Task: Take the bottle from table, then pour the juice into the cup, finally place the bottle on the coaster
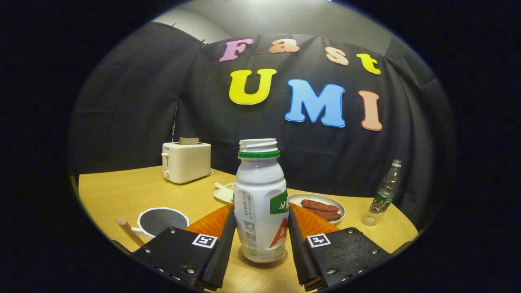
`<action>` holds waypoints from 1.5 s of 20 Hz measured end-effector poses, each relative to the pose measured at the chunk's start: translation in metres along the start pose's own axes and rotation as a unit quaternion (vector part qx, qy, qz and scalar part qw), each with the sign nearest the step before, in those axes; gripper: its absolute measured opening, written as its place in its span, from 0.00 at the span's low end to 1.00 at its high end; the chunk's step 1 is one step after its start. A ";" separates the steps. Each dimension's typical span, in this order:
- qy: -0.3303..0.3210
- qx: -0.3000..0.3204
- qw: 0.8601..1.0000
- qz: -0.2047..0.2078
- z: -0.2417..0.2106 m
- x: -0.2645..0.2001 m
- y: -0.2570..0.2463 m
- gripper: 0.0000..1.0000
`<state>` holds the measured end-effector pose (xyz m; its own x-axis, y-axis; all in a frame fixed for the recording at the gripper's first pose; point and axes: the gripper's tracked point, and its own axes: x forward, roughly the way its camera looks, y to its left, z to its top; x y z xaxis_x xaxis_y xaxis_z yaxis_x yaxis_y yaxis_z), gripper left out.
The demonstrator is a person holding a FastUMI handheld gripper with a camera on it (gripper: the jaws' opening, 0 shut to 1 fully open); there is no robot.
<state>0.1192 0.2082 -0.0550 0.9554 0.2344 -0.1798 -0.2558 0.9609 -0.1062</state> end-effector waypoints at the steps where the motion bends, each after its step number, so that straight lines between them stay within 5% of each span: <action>1: 0.004 0.019 1.000 0.000 -0.006 0.004 -0.004 0.66; 10: -0.003 0.081 0.997 -0.004 -0.029 0.014 -0.018 0.66; 20: -0.032 0.081 0.996 -0.005 -0.031 0.015 -0.018 0.66; 30: -0.049 0.123 0.991 -0.007 -0.020 -0.004 -0.025 0.96</action>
<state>0.1189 0.1808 -0.0711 0.9714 0.2226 -0.0831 -0.2104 0.9683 0.1348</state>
